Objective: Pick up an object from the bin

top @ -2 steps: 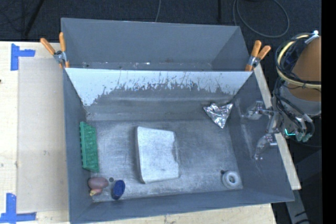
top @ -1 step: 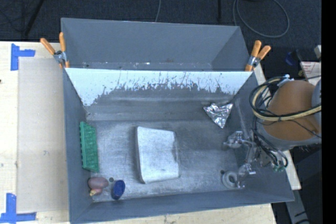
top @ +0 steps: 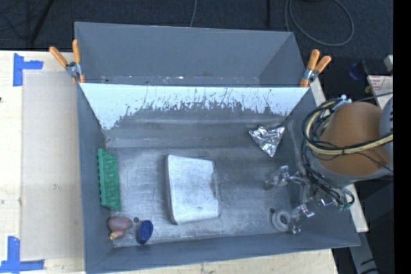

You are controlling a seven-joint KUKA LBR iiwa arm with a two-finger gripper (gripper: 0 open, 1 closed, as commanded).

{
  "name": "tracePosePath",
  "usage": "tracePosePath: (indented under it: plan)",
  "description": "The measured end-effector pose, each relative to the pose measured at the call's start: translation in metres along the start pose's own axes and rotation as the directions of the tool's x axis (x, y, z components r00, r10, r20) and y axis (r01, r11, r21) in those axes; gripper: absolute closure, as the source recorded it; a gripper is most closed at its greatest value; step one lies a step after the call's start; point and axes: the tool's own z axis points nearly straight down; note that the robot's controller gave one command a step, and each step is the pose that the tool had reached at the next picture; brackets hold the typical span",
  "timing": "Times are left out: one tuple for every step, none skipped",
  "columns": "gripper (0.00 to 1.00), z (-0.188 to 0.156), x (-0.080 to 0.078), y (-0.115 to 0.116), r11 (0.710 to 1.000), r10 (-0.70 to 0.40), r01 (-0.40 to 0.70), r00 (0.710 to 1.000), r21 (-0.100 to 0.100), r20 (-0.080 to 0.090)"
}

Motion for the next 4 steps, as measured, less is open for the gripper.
tracePosePath:
  plan:
    - [0.0,0.0,-0.048,-0.001,0.99,-0.142,0.142,0.99,0.008,0.002]
    - [0.0,-0.018,0.006,0.019,0.941,-0.337,0.337,0.941,-0.001,-0.006]
    - [0.0,0.005,-0.005,0.008,0.883,-0.469,0.469,0.883,-0.001,-0.002]
    - [1.0,0.003,-0.006,0.006,0.882,-0.471,0.471,0.882,0.006,-0.001]
